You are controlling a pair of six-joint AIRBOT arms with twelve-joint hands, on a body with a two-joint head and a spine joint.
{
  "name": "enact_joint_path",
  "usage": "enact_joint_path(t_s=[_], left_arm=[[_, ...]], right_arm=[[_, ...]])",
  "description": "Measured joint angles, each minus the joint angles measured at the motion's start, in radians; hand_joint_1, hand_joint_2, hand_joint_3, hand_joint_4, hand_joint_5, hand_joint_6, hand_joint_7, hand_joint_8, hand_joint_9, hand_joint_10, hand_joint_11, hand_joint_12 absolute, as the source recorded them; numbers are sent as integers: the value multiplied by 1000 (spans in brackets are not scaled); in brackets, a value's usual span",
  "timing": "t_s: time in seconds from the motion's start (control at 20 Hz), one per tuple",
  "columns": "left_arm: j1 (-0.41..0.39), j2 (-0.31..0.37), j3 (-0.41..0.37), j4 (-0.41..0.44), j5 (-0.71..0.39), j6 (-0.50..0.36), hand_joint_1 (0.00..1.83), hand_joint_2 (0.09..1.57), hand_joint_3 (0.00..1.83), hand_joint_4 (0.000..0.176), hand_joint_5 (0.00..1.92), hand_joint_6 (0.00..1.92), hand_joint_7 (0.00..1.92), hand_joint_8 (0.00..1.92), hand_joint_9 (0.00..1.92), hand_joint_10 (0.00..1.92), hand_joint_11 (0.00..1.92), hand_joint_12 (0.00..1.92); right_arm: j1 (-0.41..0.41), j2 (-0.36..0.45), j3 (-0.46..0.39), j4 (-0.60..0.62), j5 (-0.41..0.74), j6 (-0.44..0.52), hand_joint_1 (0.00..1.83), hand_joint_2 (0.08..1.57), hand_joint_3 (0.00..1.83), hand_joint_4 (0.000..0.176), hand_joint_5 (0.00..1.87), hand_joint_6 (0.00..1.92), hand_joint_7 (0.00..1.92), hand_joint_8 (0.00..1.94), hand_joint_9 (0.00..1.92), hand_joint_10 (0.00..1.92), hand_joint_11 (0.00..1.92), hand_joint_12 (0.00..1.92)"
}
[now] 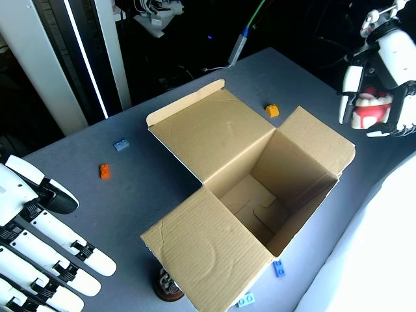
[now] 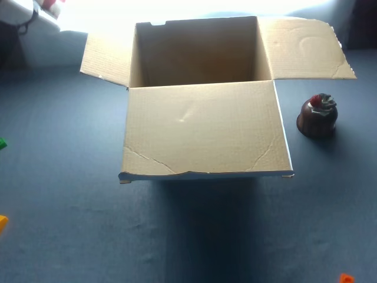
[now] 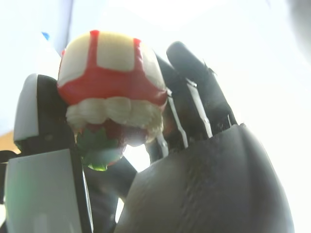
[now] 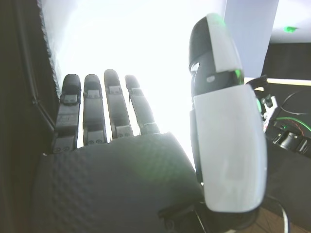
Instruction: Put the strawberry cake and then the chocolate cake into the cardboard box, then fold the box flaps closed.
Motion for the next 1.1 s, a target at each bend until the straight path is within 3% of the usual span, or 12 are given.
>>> enact_joint_path(t_s=[0.15,0.35,0.7,0.8,1.1], left_arm=[[-47,0,-12,5,-18,0,1184,1230,0,0,751,1162,781,1480,564,1387,359,1761],[-90,0,-40,1,-46,0,1164,1250,0,0,709,1248,752,1510,549,1425,353,1795],[-93,-8,-93,0,-189,14,1167,1251,1,0,713,1227,744,1534,524,1434,339,1776],[-77,-17,-97,-37,-238,68,1171,1242,0,0,730,1207,757,1510,532,1422,346,1783],[-60,-78,-49,-80,-336,179,1172,1236,1,0,748,1182,757,1506,547,1407,374,1758]], right_arm=[[0,0,0,0,0,0,792,1054,0,0,42,10,125,7,73,15,0,250],[0,0,0,0,0,0,759,1063,1,0,50,9,121,5,75,12,0,309],[0,0,0,-1,1,0,771,1068,1,0,44,1,132,1,85,8,0,271],[0,0,0,-1,2,0,786,1077,3,0,21,3,85,0,54,5,0,178],[0,0,0,-3,6,-1,777,1080,1,0,24,3,83,3,60,5,0,259]])
